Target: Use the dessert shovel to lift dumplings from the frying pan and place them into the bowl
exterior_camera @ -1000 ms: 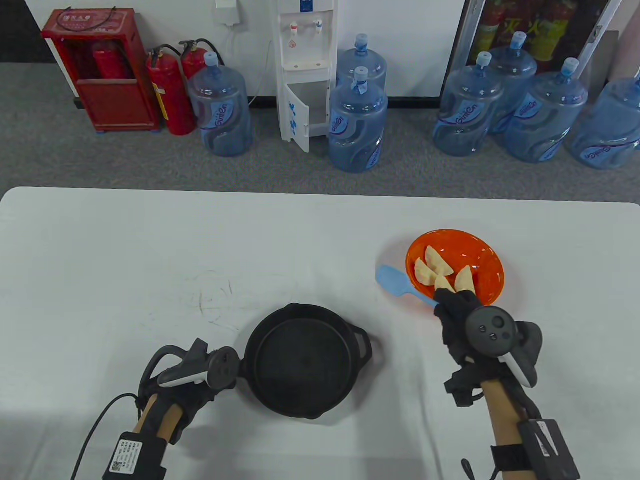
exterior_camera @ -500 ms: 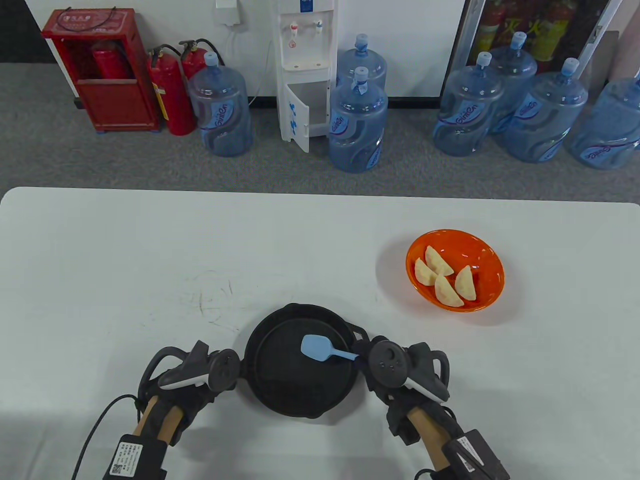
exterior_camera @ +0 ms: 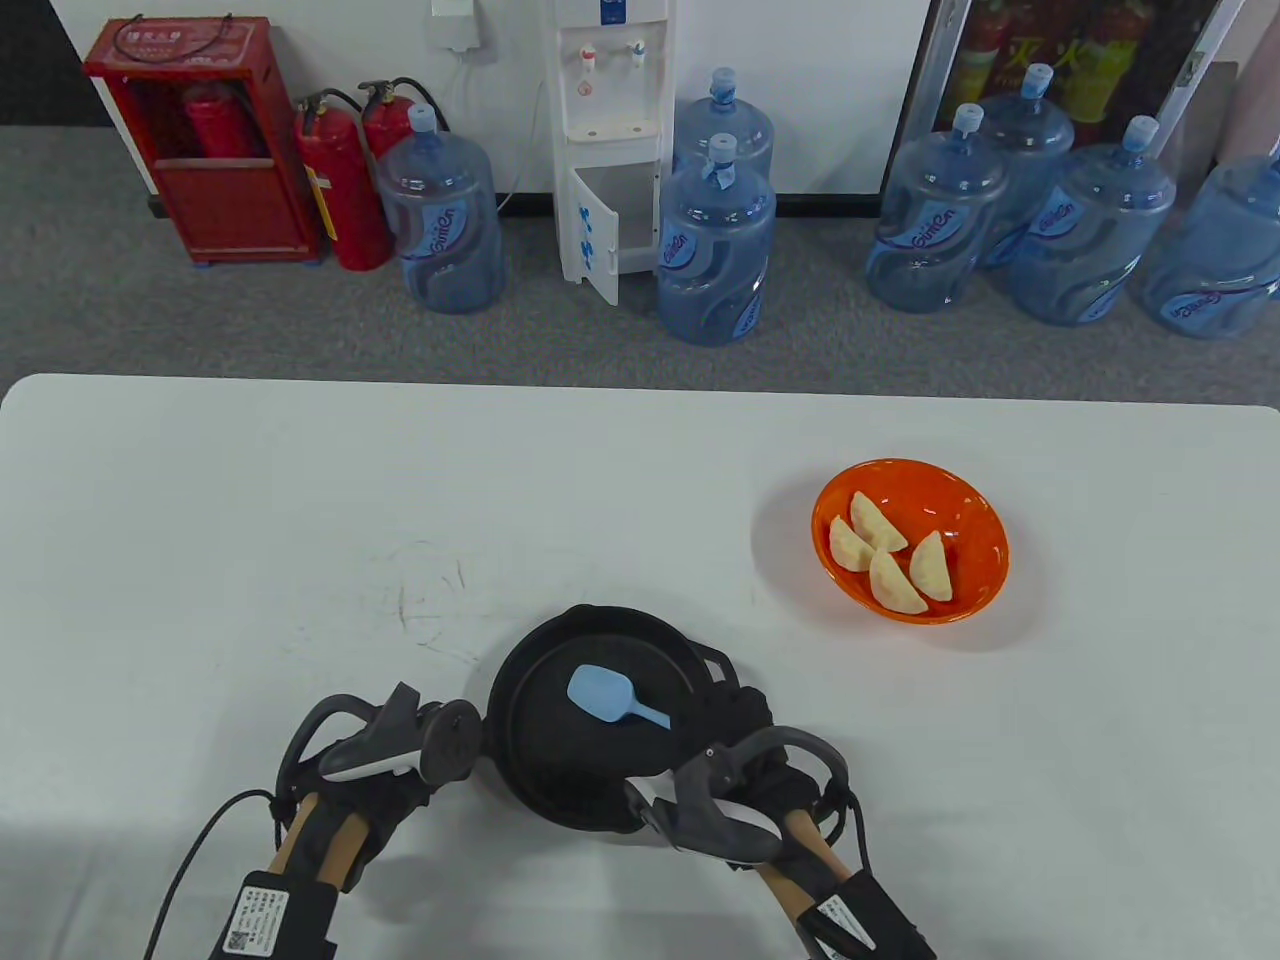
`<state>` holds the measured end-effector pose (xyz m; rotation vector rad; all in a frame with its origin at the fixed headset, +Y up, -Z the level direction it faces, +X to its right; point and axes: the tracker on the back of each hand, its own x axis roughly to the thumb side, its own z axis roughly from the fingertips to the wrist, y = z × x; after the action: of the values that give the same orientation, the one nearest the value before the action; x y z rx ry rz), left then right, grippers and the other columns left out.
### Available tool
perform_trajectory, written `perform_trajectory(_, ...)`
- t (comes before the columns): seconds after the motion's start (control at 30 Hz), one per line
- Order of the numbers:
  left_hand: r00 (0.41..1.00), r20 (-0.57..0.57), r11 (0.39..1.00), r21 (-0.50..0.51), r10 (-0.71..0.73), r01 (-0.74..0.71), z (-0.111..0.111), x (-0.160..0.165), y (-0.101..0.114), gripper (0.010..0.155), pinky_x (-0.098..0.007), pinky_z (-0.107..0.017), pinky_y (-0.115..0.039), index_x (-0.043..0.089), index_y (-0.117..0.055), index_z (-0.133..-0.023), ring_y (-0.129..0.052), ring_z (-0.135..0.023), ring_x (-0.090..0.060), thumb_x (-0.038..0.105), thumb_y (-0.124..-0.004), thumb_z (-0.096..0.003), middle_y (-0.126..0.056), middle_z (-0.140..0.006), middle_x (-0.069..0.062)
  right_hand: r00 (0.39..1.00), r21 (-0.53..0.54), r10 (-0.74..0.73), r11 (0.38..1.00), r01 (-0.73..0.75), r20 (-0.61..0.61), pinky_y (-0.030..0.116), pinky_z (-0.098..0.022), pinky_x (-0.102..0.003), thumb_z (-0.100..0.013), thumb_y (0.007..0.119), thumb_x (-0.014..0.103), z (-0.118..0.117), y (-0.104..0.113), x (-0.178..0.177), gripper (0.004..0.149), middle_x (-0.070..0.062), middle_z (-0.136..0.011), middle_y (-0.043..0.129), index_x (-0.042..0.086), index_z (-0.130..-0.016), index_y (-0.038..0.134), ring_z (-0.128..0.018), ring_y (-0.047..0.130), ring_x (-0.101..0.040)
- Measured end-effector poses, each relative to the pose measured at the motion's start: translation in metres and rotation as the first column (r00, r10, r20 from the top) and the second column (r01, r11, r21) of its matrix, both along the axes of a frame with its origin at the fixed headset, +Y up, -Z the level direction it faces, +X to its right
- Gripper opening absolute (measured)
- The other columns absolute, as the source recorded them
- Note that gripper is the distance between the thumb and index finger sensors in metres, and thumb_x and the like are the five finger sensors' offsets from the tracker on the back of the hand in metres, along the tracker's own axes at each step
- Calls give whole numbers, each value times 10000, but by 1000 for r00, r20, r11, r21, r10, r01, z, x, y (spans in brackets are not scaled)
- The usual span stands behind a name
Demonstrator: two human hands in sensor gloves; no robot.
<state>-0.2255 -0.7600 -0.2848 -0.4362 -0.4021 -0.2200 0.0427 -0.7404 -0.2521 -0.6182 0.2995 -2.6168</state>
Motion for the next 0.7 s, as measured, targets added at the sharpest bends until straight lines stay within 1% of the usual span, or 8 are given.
perform_trajectory(0.13, 1000, -2, 1000, 3, -3, 3, 0, 0, 0, 540, -476, -741, -785, 253, -572, -1088, -964, -736, -105, 445, -632, -586, -765, -992, 35, 1000, 0, -21, 1000, 21, -6, 806, -533, -428, -588, 790, 439, -1, -1, 2, 422, -36, -859, 928, 236, -949, 873, -699, 917, -245)
perform_trajectory(0.37, 1000, -1, 1000, 4, -5, 5, 0, 1, 0, 540, -476, -738, -786, 252, -573, -1087, -965, -735, -105, 446, -631, -587, -767, -991, 36, 1000, 22, 9, 1000, -9, -16, 785, -559, -440, -593, 798, 435, 2, -4, -1, 428, -57, -894, 889, 228, -960, 872, -719, 889, -255)
perform_trajectory(0.7, 1000, -1, 1000, 10, -5, 5, 1, 1, 0, 539, -479, -738, -784, 250, -574, -1086, -963, -733, -108, 444, -630, -586, -769, -988, 36, 1000, 12, -4, 1000, 4, -24, 785, -562, -436, -595, 798, 437, 1, -6, -6, 432, -61, -891, 886, 222, -963, 868, -710, 888, -252)
